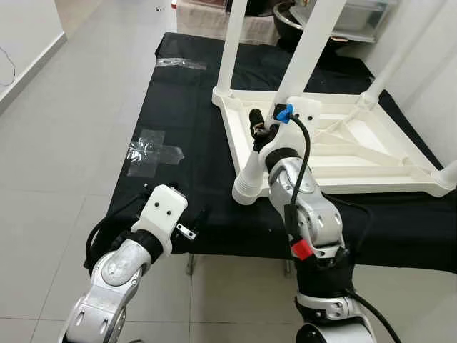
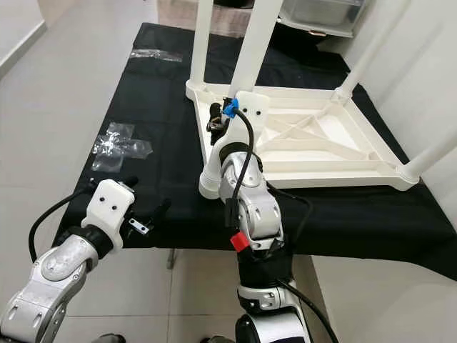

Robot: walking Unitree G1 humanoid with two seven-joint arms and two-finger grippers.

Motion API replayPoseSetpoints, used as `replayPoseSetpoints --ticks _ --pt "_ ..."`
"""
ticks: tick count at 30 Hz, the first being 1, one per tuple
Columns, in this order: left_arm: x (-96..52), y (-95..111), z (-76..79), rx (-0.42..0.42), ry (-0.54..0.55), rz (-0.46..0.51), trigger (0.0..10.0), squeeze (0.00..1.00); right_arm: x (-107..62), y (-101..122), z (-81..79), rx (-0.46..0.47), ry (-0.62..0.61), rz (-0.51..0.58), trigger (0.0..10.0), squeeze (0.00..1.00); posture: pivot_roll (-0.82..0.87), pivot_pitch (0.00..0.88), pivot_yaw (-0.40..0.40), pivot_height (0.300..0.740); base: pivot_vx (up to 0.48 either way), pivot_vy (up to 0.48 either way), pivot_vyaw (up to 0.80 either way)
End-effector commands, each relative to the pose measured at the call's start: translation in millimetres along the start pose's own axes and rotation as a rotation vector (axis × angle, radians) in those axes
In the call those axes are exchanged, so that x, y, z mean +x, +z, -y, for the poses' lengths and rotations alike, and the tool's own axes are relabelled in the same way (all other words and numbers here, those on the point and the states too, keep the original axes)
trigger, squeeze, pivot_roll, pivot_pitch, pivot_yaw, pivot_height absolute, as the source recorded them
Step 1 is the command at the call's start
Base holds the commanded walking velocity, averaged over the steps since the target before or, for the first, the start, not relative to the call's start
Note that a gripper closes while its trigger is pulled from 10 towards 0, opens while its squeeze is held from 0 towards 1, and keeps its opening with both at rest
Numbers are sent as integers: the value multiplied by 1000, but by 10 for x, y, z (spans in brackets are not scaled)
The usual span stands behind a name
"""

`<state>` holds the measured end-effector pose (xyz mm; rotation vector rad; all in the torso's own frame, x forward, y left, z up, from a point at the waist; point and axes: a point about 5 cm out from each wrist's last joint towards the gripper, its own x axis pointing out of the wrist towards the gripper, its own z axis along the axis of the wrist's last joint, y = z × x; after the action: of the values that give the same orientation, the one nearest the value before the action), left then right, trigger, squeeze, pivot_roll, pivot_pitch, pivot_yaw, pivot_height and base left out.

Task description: Building children table

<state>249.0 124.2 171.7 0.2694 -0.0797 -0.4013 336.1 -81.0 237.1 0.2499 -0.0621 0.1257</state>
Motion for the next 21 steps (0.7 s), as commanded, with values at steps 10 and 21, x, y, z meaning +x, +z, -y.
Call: replayPoseSetpoints --ticks 10,21 --pt "-41 -19 125 1 -59 -7 10000 0 -205 -380 -533 151 366 -212 10000 0 91 159 -110 740 0 0 0" --pt "-111 -32 184 -2 -46 -20 10000 0 135 -530 -230 -92 12 -221 10000 0 102 170 -126 740 0 0 0"
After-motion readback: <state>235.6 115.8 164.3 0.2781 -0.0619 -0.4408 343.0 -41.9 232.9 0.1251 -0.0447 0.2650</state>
